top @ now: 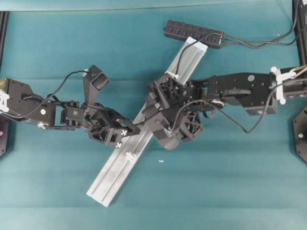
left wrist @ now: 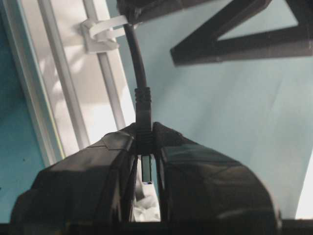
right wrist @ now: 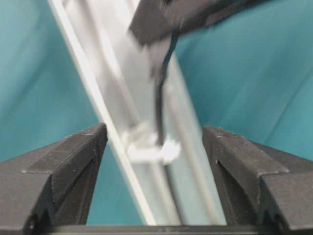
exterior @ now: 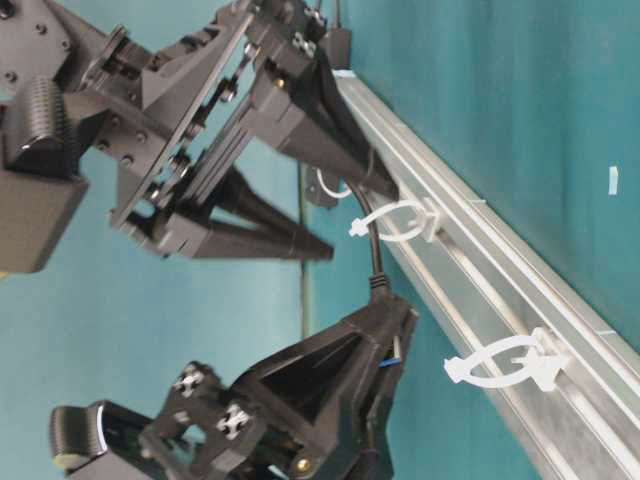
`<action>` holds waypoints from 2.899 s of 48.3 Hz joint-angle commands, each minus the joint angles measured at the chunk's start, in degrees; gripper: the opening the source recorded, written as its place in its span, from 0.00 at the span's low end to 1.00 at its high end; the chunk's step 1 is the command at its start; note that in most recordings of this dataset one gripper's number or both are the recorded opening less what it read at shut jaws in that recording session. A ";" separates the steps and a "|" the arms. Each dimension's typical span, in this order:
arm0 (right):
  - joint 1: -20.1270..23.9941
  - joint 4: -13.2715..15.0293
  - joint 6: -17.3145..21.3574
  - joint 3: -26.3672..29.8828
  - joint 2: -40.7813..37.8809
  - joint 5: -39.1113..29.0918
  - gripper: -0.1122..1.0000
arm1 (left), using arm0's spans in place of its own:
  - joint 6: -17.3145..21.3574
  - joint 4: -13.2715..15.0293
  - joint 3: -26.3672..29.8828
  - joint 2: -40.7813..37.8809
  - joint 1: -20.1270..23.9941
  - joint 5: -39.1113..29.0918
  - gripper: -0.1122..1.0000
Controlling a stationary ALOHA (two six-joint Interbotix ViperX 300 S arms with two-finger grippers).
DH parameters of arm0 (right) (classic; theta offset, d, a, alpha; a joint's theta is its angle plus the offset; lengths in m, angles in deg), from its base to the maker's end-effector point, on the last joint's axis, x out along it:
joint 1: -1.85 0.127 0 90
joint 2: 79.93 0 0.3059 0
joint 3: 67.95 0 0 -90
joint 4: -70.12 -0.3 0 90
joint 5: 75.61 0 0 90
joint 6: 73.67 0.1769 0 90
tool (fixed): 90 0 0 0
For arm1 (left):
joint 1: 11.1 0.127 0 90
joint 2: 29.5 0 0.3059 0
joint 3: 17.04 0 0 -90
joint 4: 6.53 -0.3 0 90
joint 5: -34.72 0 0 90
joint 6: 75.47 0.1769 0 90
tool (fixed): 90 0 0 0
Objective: Pass the USB cable through three rings with both arms.
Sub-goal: 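Grasp the plug beyond the second ring with the left gripper, then pull the cable through the second ring and hand plug to right gripper, then carry the plug with the right gripper into the third white ring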
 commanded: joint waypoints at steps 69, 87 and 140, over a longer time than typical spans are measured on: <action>0.70 6.77 9.32 5.71 -5.54 -3.60 0.16 | 1.85 -0.26 -2.02 5.54 -0.44 0.70 0.60; 1.58 7.65 3.52 6.50 -6.68 -7.38 0.16 | 4.92 -0.35 -5.19 18.90 -2.46 -18.37 0.93; 5.80 7.65 0.44 9.84 -10.99 -9.49 0.16 | 14.06 -0.35 -12.74 44.21 -5.80 -34.28 0.92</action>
